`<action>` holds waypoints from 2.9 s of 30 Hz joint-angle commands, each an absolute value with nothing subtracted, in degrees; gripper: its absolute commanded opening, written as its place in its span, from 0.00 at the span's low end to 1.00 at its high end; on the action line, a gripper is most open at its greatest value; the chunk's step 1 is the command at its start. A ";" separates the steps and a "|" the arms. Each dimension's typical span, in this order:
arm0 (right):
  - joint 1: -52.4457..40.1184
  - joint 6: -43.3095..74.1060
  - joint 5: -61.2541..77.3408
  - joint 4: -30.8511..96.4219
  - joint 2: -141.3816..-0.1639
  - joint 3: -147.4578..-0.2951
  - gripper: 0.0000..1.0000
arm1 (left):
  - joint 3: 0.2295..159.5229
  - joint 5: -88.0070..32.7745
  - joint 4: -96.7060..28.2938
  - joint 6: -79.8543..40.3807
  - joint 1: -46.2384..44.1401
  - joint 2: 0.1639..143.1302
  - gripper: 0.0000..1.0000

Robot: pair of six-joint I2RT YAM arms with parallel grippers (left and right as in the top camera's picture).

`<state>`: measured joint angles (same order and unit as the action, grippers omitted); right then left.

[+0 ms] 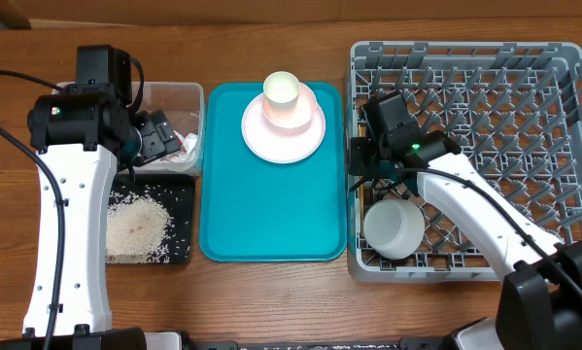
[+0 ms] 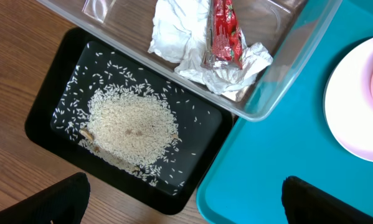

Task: Sort waste into correct bins and load items into the dishwasher

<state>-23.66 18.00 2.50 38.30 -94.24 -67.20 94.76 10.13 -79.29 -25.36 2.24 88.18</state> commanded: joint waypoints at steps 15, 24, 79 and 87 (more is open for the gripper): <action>-24.05 17.98 4.58 36.32 -94.32 -67.44 0.18 | 95.31 10.50 -79.24 -25.54 2.22 88.40 1.00; -24.05 17.96 4.51 36.21 -94.35 -66.70 0.13 | 95.31 10.50 -79.24 -25.54 2.22 88.40 1.00; -24.05 16.97 1.80 32.21 -94.35 -62.85 0.25 | 95.31 10.50 -79.24 -25.54 2.22 88.40 1.00; -24.36 16.05 3.29 37.52 -94.19 -73.80 0.30 | 95.31 10.50 -79.24 -25.54 2.22 88.40 1.00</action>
